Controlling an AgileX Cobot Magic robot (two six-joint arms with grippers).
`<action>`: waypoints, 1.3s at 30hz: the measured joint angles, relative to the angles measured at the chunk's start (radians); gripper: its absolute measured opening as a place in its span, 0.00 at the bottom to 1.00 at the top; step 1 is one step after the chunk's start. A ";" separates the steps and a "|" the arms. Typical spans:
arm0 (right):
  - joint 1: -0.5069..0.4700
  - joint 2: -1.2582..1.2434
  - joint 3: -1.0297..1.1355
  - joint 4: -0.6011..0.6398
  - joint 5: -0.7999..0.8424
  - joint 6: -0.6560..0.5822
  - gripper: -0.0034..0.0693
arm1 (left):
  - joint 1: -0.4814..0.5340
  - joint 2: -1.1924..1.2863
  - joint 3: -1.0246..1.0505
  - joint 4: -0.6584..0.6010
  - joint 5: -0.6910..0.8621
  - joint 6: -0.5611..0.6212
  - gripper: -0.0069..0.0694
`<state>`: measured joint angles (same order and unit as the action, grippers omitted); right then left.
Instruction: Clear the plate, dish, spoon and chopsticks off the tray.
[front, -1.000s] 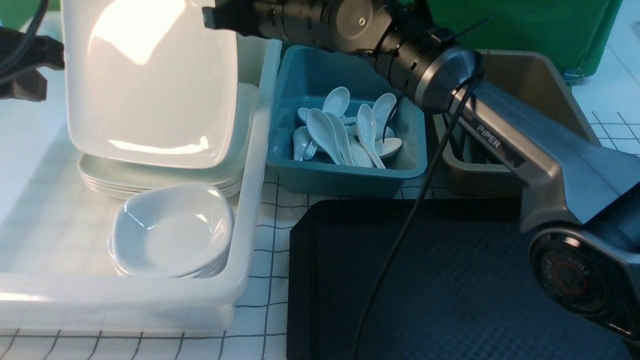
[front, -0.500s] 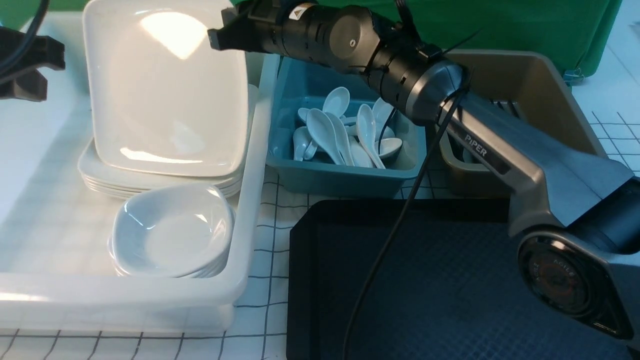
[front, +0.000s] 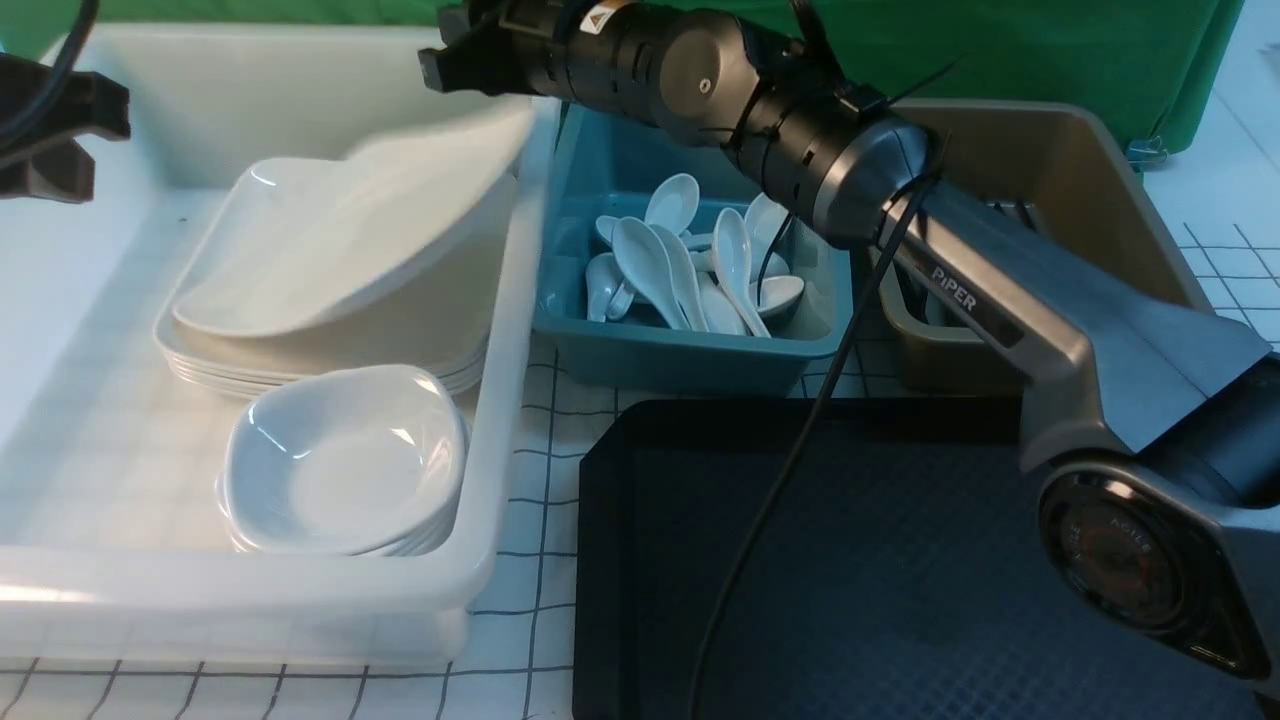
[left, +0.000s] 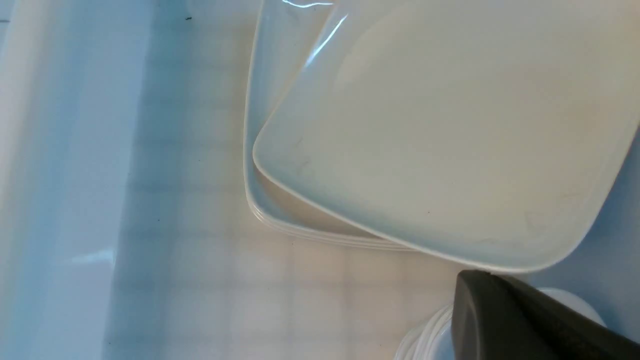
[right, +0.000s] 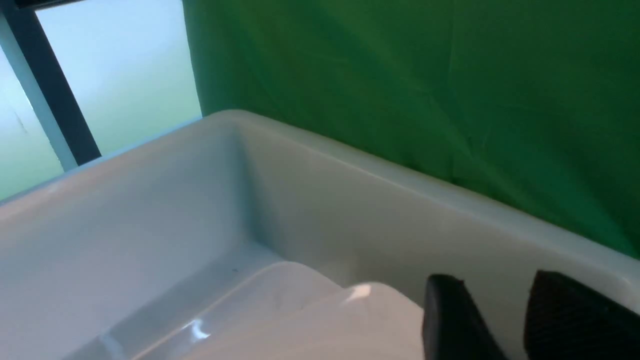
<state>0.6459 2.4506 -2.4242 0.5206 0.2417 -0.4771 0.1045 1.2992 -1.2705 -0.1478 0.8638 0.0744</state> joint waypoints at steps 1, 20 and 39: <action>0.000 0.000 -0.002 0.000 -0.001 0.001 0.38 | 0.000 0.000 0.000 0.000 0.000 0.000 0.09; -0.049 -0.174 -0.005 -0.158 0.428 0.083 0.12 | 0.000 0.045 0.000 -0.008 -0.002 0.002 0.09; -0.236 -0.582 0.054 -0.425 0.977 0.181 0.06 | 0.000 0.453 -0.001 -0.002 0.005 0.004 0.10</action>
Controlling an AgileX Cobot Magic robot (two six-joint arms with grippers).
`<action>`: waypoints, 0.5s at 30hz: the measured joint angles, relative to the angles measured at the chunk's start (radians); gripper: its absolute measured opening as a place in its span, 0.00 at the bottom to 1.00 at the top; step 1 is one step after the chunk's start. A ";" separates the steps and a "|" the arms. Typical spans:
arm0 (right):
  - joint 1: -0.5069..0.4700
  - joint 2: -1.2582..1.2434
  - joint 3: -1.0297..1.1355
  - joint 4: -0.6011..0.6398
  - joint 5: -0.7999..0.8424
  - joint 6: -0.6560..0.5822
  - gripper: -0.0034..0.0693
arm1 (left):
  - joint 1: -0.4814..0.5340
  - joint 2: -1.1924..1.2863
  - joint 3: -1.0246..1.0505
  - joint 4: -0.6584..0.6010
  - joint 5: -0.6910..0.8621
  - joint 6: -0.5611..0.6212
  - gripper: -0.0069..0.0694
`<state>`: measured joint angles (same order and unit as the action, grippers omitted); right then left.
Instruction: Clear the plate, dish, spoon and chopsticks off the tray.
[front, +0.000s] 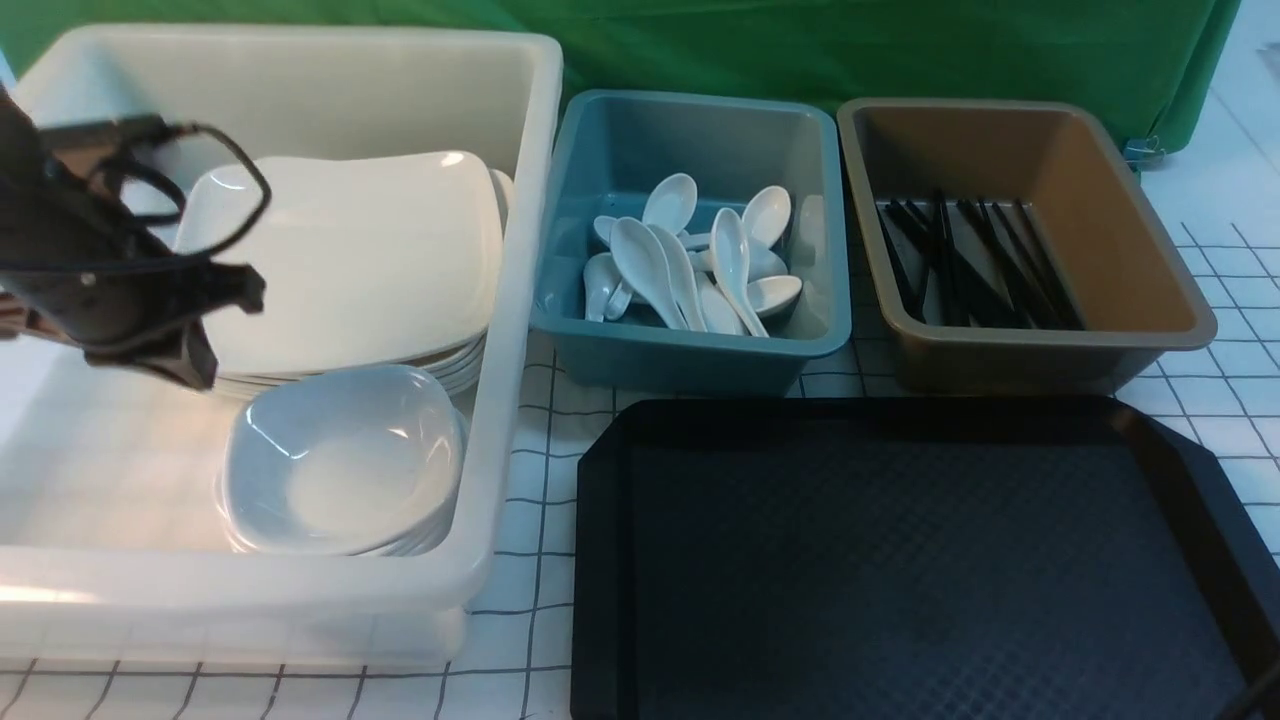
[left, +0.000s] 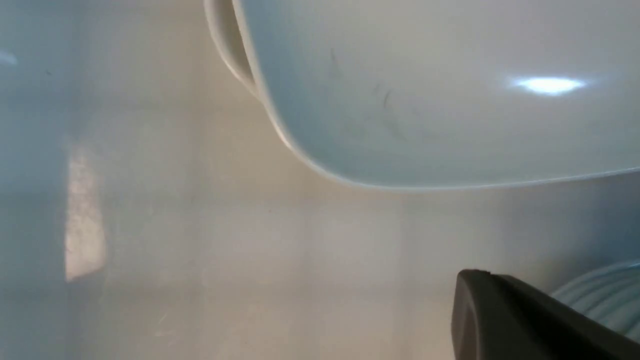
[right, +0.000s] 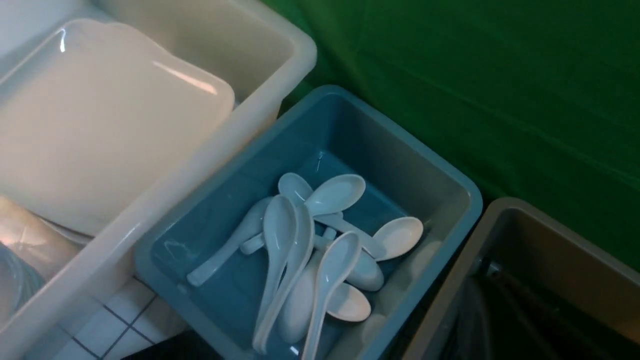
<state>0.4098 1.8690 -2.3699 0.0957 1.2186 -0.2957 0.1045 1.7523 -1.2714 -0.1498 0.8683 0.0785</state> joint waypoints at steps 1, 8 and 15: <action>0.000 0.000 0.002 0.001 0.000 -0.001 0.06 | 0.000 0.007 0.000 0.002 0.000 0.000 0.10; 0.000 0.000 0.035 0.001 0.004 -0.015 0.06 | 0.000 0.076 0.000 0.085 -0.040 -0.008 0.10; 0.000 0.000 0.038 0.006 0.004 -0.015 0.06 | 0.000 0.107 -0.007 0.116 -0.230 -0.009 0.10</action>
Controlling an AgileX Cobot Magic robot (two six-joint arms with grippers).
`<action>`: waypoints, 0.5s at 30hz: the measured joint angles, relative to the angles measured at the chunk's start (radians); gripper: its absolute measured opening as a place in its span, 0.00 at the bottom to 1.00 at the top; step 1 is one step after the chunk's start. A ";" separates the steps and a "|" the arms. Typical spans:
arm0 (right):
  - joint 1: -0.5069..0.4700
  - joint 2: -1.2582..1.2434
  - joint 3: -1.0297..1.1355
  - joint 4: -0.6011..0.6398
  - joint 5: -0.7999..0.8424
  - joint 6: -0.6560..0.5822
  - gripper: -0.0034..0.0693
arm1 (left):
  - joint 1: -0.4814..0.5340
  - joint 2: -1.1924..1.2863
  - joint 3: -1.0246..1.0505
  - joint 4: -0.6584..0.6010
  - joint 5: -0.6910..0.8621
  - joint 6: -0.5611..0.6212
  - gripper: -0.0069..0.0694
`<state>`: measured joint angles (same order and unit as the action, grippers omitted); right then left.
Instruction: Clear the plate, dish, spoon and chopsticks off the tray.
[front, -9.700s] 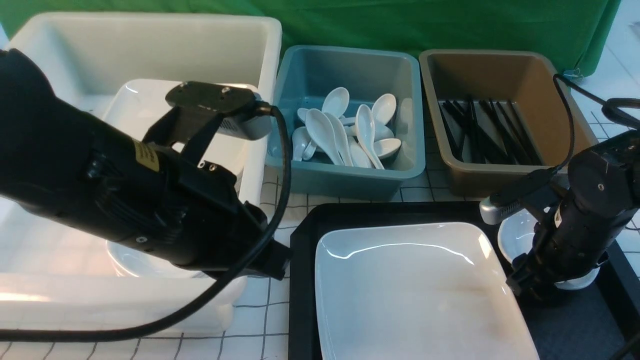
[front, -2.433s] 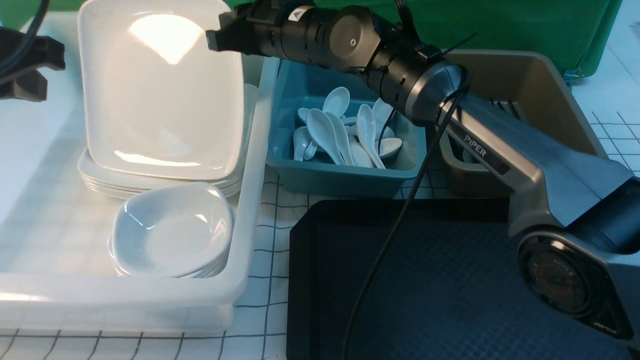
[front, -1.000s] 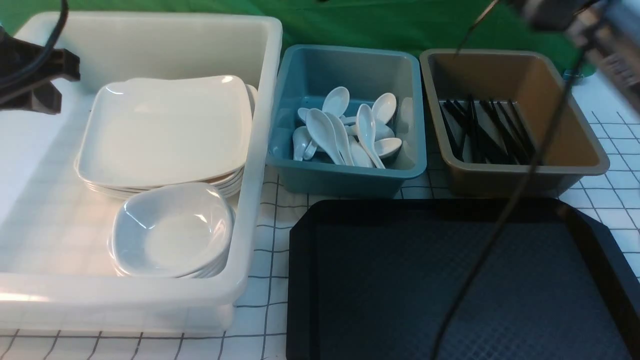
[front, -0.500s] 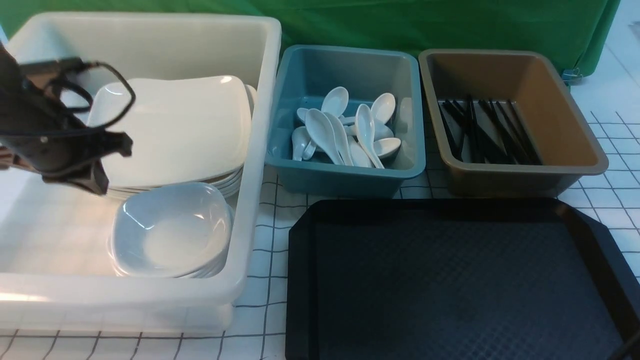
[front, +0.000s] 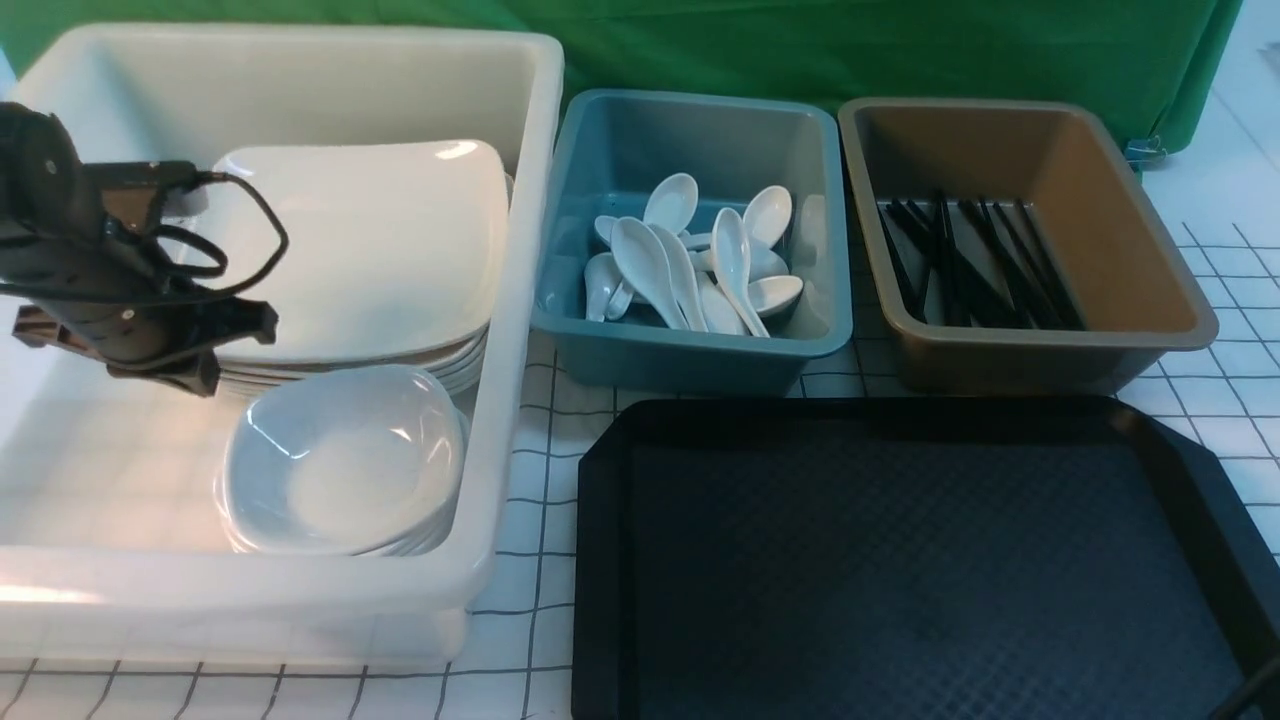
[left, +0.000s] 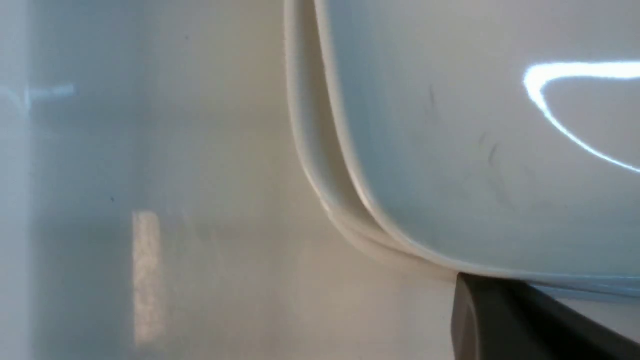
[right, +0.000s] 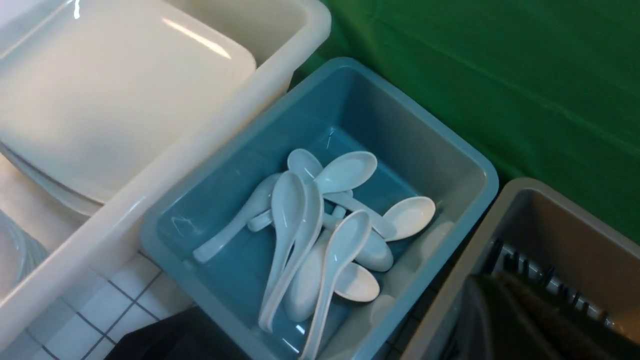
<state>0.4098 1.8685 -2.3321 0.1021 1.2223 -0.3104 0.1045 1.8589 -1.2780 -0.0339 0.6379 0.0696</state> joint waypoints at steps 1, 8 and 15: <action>0.000 0.000 0.000 0.001 0.000 0.002 0.06 | 0.000 0.001 -0.016 0.016 0.001 -0.003 0.10; 0.000 0.000 0.000 0.044 0.000 0.018 0.06 | 0.000 -0.010 -0.124 0.019 0.172 -0.006 0.10; 0.000 -0.001 0.000 0.056 0.000 0.023 0.06 | 0.000 -0.137 -0.141 -0.081 0.278 0.060 0.10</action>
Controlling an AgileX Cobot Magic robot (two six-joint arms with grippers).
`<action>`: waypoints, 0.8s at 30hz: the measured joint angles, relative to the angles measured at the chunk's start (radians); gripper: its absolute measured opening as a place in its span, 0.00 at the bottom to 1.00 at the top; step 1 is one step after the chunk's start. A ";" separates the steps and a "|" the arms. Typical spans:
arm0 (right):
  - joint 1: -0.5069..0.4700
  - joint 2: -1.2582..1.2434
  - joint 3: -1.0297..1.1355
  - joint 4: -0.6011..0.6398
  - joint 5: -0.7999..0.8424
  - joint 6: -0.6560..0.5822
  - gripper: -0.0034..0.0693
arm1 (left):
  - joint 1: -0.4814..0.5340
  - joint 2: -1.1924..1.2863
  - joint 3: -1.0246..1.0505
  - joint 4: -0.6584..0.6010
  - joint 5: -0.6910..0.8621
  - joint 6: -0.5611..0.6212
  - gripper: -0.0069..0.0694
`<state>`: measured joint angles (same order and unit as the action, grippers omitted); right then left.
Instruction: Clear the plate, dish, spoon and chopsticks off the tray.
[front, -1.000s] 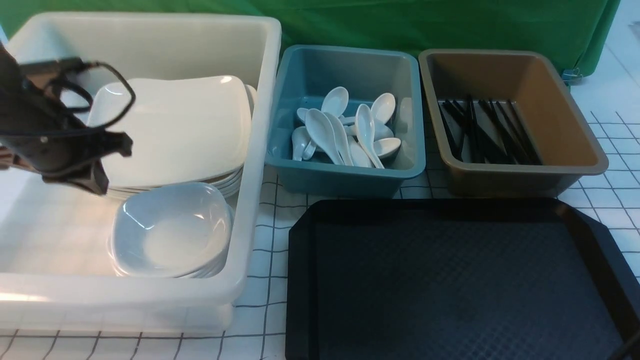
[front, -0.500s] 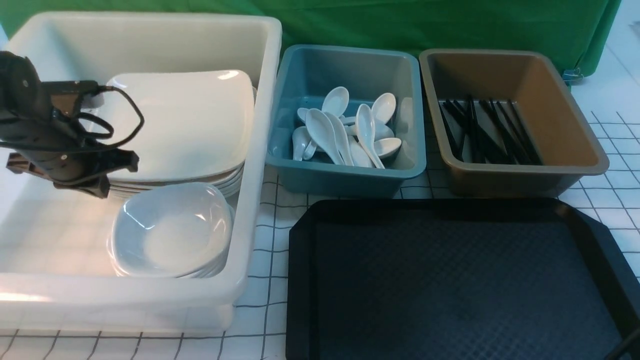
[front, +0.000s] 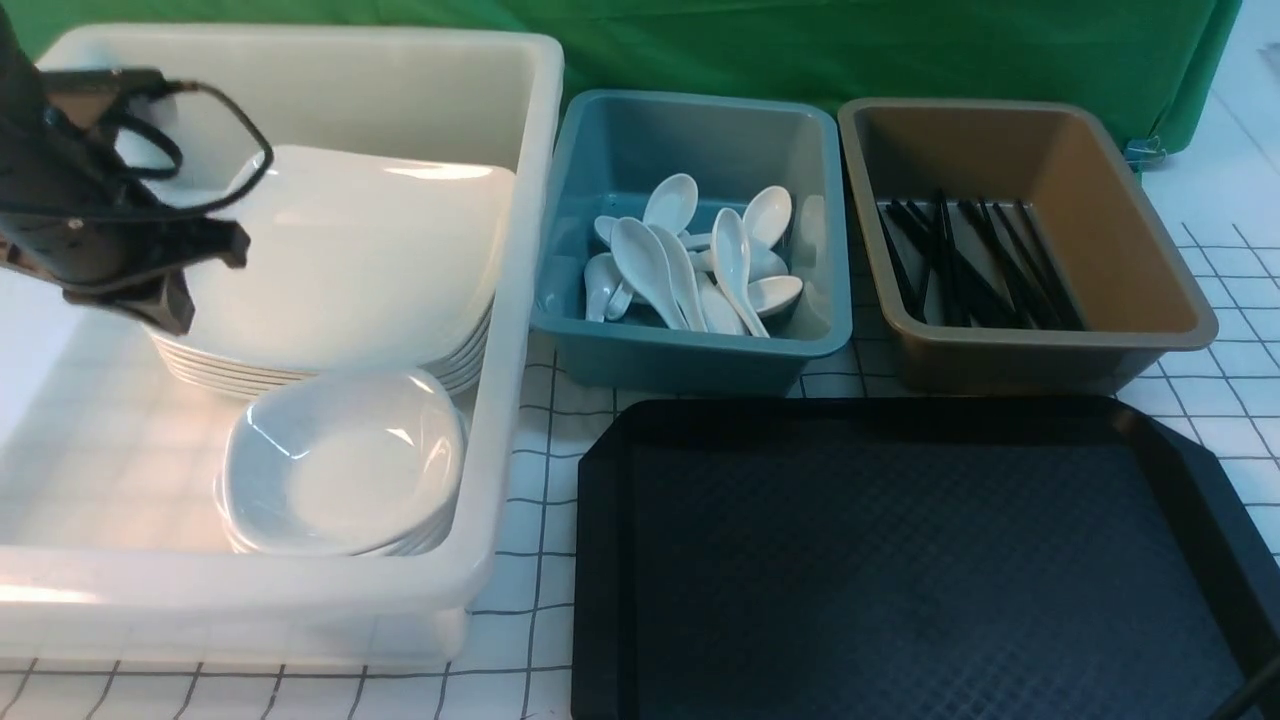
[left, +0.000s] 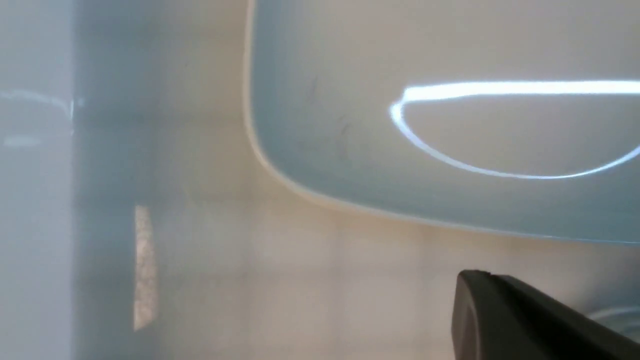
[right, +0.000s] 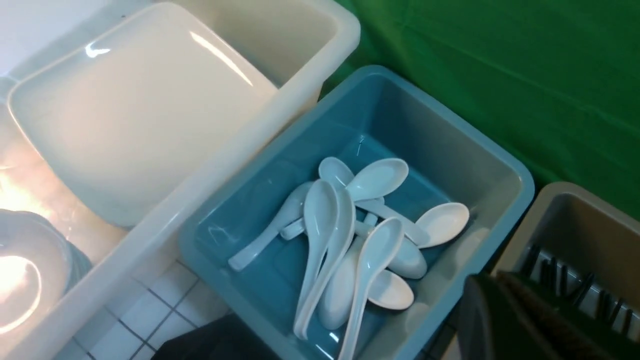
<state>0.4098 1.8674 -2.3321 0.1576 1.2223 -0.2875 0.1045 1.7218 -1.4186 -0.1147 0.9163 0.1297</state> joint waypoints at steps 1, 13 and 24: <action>0.000 -0.004 0.000 0.000 0.000 0.002 0.06 | 0.000 -0.030 0.000 -0.032 -0.003 0.022 0.10; 0.000 -0.251 0.064 -0.003 -0.005 0.061 0.05 | -0.101 -0.362 0.010 -0.093 0.004 0.057 0.10; 0.000 -0.892 0.842 -0.272 -0.310 0.225 0.05 | -0.242 -0.784 0.262 -0.103 -0.079 0.073 0.10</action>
<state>0.4098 0.9755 -1.4898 -0.1142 0.9119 -0.0624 -0.1374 0.9382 -1.1562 -0.2179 0.8372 0.2026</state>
